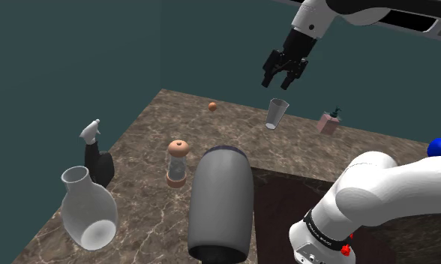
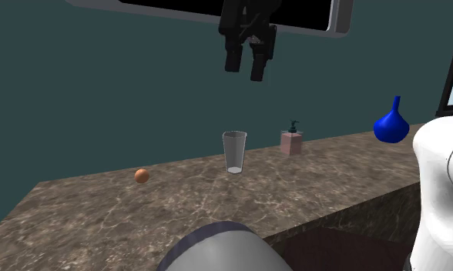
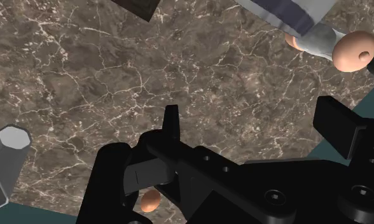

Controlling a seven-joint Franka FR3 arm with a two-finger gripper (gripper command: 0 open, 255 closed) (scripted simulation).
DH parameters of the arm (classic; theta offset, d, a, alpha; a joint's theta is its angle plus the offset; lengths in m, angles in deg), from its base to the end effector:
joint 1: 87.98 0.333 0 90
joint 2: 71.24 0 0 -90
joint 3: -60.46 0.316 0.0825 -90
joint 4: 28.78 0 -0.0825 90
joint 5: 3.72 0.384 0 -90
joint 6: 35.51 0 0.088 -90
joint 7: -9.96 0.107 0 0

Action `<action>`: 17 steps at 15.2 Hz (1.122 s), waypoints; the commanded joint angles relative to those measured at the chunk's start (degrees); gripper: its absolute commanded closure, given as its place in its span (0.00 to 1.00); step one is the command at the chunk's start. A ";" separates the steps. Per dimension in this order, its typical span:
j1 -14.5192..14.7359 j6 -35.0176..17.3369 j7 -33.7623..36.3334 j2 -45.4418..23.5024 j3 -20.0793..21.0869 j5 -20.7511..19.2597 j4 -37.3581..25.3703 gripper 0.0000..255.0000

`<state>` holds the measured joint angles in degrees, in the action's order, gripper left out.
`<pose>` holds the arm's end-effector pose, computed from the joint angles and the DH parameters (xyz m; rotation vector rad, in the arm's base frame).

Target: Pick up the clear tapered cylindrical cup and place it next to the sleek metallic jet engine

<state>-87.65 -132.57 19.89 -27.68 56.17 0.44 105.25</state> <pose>0.3260 -0.0228 0.6018 -2.9868 0.3444 -0.1590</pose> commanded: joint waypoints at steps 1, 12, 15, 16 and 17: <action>0.00 0.00 0.00 0.00 0.00 0.00 0.00 0.00; -3.73 -9.11 -12.76 -10.65 -12.11 -5.19 -0.25 0.00; -4.33 -11.55 -16.36 -14.79 -15.47 -5.66 -1.65 0.00; -4.47 -12.33 -17.59 -16.27 -16.59 -5.69 -2.25 0.00; -4.59 -13.10 -18.84 -17.81 -17.72 -5.65 -2.91 0.00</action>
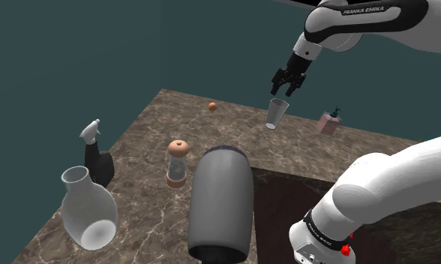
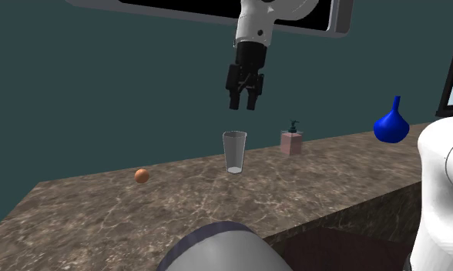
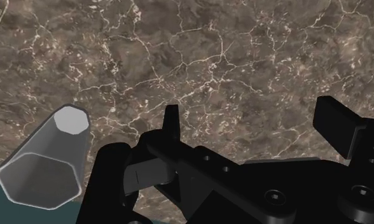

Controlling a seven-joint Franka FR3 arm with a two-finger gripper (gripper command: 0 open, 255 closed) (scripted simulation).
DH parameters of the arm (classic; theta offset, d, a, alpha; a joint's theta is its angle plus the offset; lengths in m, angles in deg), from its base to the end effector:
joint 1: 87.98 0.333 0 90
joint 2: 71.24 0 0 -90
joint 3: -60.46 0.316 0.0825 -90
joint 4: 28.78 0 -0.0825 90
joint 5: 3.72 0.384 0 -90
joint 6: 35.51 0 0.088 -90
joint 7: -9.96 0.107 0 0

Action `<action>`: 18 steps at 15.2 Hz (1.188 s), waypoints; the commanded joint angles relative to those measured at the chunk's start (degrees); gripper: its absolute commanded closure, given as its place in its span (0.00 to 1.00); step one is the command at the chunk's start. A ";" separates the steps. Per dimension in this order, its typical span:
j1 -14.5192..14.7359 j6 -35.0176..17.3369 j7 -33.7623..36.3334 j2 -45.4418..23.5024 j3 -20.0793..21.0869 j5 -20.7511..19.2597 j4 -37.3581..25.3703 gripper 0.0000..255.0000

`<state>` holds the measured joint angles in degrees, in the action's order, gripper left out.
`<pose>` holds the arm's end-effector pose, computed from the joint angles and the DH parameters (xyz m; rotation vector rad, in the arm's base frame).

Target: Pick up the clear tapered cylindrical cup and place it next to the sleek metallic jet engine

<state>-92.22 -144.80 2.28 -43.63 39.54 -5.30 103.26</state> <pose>0.3748 -0.1953 0.5219 -2.9927 0.3958 -0.1404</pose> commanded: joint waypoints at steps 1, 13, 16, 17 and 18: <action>-0.12 -1.61 -2.50 -3.46 -2.23 0.23 -1.65 0.00; -1.99 -7.25 -20.59 -27.15 -14.21 9.87 -15.50 0.00; -4.00 -7.14 -25.55 -34.28 -15.65 14.41 -20.58 0.00; -4.91 -6.93 -27.11 -36.70 -15.89 15.96 -22.44 0.00; -5.95 -6.66 -28.59 -39.12 -15.99 17.47 -24.37 0.00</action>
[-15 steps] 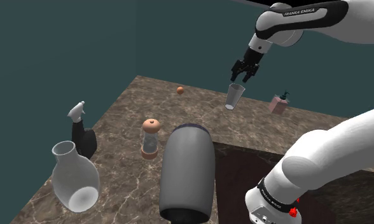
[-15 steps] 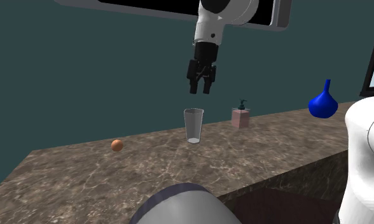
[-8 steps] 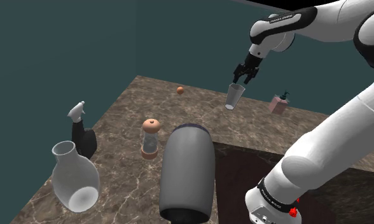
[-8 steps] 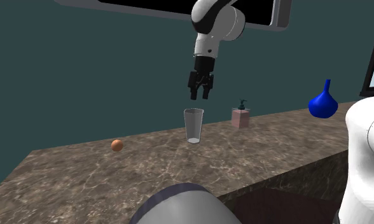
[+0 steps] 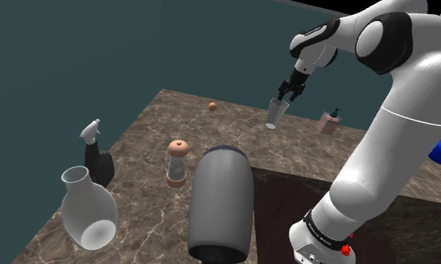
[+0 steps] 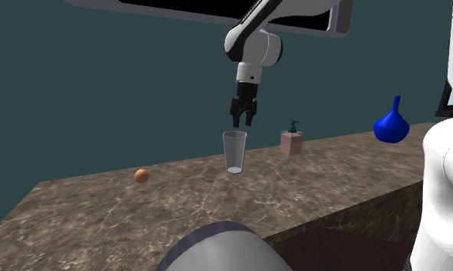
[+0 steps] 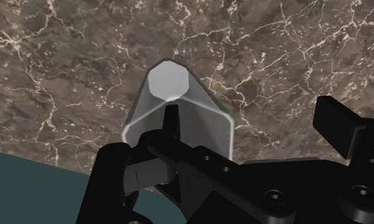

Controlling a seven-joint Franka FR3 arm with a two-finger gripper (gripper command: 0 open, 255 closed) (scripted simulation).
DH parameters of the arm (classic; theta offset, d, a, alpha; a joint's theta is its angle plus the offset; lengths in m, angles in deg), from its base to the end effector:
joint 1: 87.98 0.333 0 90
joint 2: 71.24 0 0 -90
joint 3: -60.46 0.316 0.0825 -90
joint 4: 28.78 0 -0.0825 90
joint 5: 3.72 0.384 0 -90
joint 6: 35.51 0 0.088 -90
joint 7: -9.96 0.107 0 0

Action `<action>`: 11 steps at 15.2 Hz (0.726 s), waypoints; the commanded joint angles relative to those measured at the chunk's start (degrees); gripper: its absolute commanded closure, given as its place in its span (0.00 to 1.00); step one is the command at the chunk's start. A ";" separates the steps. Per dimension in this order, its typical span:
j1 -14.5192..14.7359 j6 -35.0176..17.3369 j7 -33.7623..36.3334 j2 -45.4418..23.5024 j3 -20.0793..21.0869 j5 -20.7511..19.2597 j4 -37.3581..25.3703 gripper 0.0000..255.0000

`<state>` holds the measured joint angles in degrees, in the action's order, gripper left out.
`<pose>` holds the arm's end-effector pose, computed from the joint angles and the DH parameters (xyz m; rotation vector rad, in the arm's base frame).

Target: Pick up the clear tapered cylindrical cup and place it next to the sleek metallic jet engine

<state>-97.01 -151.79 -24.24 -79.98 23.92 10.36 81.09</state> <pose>0.4300 -0.4017 0.4282 -3.0013 0.4586 -0.1185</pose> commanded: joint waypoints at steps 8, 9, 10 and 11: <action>-10.88 3.96 -9.49 -19.58 1.29 10.63 -18.55 0.00; -10.87 3.35 -9.62 -19.83 1.43 10.83 -18.15 0.00; -10.87 2.75 -9.76 -20.10 1.57 11.05 -17.77 0.00; -10.86 2.15 -9.90 -20.38 1.71 11.27 -17.40 0.00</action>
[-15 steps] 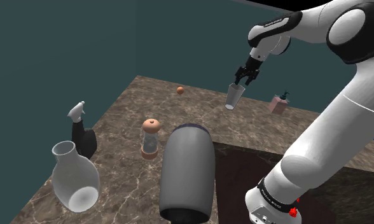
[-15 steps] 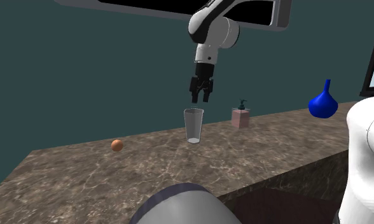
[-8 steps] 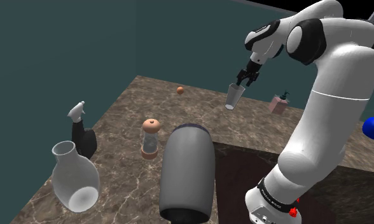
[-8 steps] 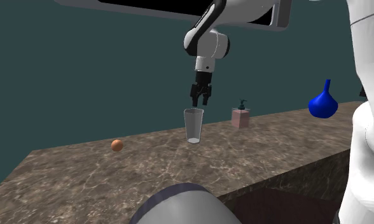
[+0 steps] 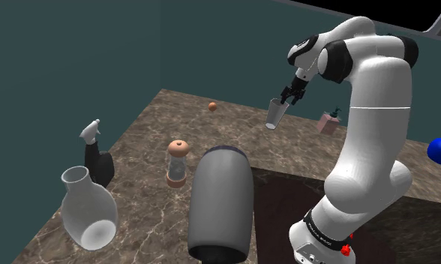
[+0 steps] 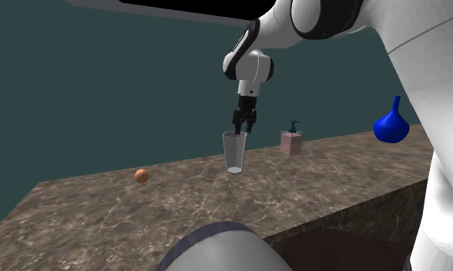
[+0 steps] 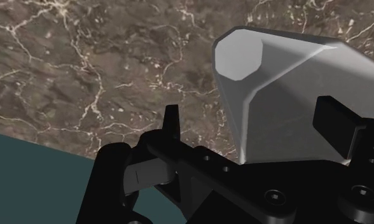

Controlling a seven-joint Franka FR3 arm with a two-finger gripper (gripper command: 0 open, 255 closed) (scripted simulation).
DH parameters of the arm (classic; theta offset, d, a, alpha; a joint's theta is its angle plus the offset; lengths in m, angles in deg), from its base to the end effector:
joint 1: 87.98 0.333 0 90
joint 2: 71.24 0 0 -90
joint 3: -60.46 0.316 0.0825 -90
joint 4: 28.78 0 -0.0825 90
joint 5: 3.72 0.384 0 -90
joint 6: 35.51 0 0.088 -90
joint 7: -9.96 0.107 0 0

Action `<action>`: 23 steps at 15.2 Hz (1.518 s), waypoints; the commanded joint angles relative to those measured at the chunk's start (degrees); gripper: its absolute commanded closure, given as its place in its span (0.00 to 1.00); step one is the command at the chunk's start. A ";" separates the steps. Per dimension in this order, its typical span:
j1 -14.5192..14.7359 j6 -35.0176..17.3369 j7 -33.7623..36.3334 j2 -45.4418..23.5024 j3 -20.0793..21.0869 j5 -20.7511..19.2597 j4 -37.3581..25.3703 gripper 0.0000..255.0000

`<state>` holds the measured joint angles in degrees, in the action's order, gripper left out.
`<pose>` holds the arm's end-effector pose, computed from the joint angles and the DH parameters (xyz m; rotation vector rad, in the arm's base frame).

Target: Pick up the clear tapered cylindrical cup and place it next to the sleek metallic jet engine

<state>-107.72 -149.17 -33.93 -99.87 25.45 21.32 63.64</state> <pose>0.4496 -0.4983 0.3750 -3.0047 0.4836 -0.1096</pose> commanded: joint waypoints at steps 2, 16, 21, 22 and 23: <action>-0.16 -1.66 -0.50 -1.09 0.47 0.79 0.74 0.00; -0.20 -3.14 -0.89 -1.90 0.87 1.42 1.55 1.00; -0.19 -3.14 -0.88 -1.89 0.87 1.41 1.55 1.00; -0.20 -3.14 -0.89 -1.91 0.87 1.42 1.54 1.00; -0.13 -2.58 -0.68 -1.57 0.72 1.16 1.26 1.00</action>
<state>-107.86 -152.04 -34.69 -101.61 26.25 22.60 65.07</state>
